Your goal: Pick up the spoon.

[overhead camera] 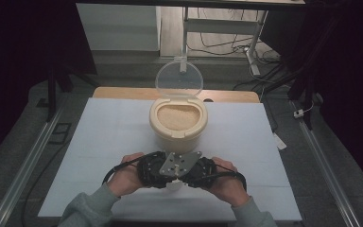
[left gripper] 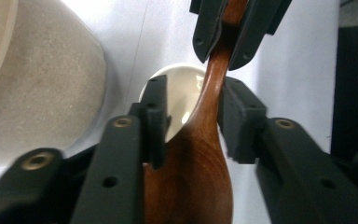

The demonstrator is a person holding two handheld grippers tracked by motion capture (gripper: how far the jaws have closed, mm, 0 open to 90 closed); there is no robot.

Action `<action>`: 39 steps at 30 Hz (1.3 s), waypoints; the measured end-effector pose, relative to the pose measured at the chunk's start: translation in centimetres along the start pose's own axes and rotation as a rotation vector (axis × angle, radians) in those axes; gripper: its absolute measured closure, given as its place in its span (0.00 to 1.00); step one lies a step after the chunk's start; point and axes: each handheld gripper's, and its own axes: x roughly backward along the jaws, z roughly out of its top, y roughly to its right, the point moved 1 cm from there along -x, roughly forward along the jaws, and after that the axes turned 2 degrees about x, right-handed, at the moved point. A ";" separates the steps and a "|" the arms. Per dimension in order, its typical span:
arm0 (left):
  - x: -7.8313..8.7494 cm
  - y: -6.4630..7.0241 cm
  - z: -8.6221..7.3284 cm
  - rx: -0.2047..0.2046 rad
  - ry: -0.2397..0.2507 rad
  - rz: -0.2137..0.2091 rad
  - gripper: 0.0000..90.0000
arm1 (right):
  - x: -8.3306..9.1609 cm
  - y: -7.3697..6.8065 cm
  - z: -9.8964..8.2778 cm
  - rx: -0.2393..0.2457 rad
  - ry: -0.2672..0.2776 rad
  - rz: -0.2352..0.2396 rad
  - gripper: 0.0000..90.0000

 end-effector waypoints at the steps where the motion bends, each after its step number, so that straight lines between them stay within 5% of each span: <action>1: 0.0 0.0 0.0 -0.011 -0.003 -0.001 0.75 | 0.0 0.0 0.0 0.009 -0.006 0.007 0.90; 3: -0.2 0.2 0.0 -0.021 0.001 -0.003 0.79 | 0.3 0.1 0.0 0.032 -0.028 -0.014 0.90; 7: -0.7 0.7 0.1 -0.025 0.001 -0.020 0.83 | 0.0 0.0 0.0 0.028 -0.006 0.030 0.90; 9: -1.0 0.8 0.1 -0.046 -0.017 -0.029 0.85 | -0.1 -0.1 -0.1 0.020 -0.008 0.005 0.90; 15: -1.2 0.9 0.0 -0.045 0.003 -0.030 0.87 | 0.1 0.2 -0.2 0.007 -0.035 0.037 0.89; 17: -1.0 0.7 -0.2 -0.041 0.014 -0.008 0.88 | 0.7 0.3 -0.3 -0.010 -0.054 -0.022 0.86; 19: -0.9 0.5 -0.3 -0.046 0.021 0.004 0.91 | 0.9 0.4 -0.5 -0.030 -0.028 -0.041 0.83; 20: -0.9 0.4 -0.4 -0.031 0.039 0.005 0.92 | 0.4 0.4 -0.9 -0.125 0.153 -0.051 0.77; 25: -0.7 0.0 -0.9 -0.001 0.076 0.050 0.93 | 1.4 0.9 -1.6 -0.203 0.243 -0.094 0.67; 31: -0.2 -0.2 -1.2 0.036 0.123 0.120 0.93 | 2.8 1.4 -2.5 -0.303 0.359 -0.198 0.57; 33: 0.0 -0.3 -1.4 0.052 0.133 0.135 0.93 | 3.7 1.5 -3.0 -0.377 0.422 -0.247 0.54; 39: 0.2 -0.5 -1.9 0.082 0.154 0.162 0.93 | 4.5 1.7 -4.4 -0.505 0.484 -0.306 0.50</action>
